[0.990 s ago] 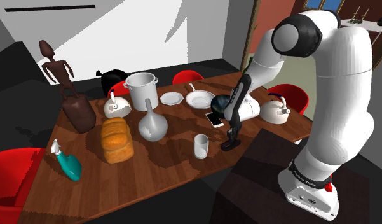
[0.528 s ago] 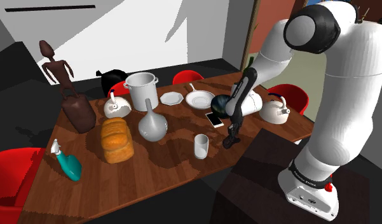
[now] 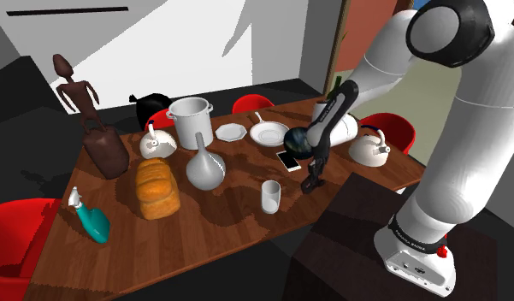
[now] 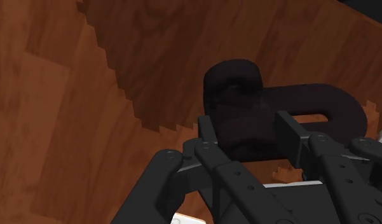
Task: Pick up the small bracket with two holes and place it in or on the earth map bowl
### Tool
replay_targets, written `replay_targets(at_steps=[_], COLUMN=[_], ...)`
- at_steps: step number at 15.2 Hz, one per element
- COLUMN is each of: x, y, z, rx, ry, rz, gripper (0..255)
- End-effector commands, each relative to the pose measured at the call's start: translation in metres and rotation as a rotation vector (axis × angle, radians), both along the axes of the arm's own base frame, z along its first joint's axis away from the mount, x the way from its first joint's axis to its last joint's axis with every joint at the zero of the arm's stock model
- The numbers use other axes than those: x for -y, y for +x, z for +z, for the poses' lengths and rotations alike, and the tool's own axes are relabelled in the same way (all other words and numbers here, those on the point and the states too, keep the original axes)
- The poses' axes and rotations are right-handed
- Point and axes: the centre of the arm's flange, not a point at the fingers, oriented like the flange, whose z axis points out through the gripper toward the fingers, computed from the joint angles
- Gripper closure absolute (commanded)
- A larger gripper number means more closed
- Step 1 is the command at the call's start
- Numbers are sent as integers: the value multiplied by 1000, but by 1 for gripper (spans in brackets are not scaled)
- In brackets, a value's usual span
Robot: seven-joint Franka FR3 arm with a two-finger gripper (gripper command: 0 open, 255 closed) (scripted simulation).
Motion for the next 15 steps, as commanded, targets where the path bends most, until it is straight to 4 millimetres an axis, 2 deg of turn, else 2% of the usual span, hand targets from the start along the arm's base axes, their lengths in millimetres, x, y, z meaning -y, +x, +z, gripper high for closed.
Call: replay_targets(at_steps=[1, 15], x=[1, 1], y=[-1, -1], z=[11, 84], rx=[-1, -1], ry=[0, 0], rz=[0, 0], gripper=[255, 255])
